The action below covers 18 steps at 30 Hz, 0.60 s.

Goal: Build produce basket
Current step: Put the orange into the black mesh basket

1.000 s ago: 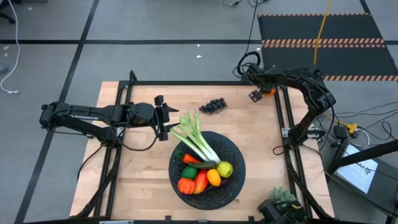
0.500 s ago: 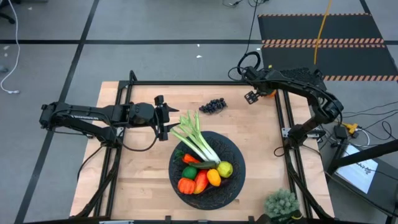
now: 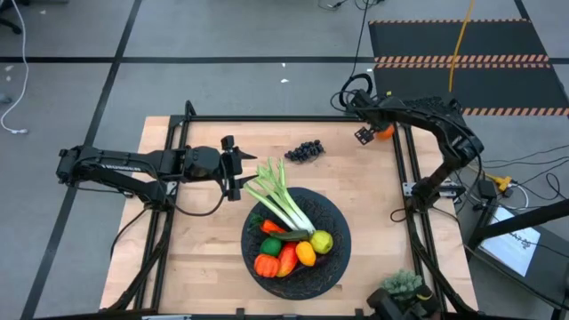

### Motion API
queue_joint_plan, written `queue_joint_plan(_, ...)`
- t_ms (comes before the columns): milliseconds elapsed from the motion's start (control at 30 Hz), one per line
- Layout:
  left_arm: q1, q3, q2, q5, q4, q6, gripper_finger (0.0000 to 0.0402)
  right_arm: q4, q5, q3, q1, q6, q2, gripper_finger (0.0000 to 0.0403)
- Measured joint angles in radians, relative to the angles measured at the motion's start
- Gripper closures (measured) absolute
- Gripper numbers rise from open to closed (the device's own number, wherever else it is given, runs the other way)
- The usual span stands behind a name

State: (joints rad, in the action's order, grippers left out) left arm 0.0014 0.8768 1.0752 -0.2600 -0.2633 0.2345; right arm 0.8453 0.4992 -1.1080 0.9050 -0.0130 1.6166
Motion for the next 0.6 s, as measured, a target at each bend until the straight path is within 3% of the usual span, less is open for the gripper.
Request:
queue_joint_plan(200,0.0,0.0,0.0,0.0,0.0,0.009,0.0149,-0.044,0.006,0.0,0.056,0.071,0.072,0.0019)
queue_joint_plan(600,0.0,0.0,0.0,0.0,-0.001,0.017,0.0149,-0.073,-0.027,0.0,0.1,0.13,0.075,0.0018)
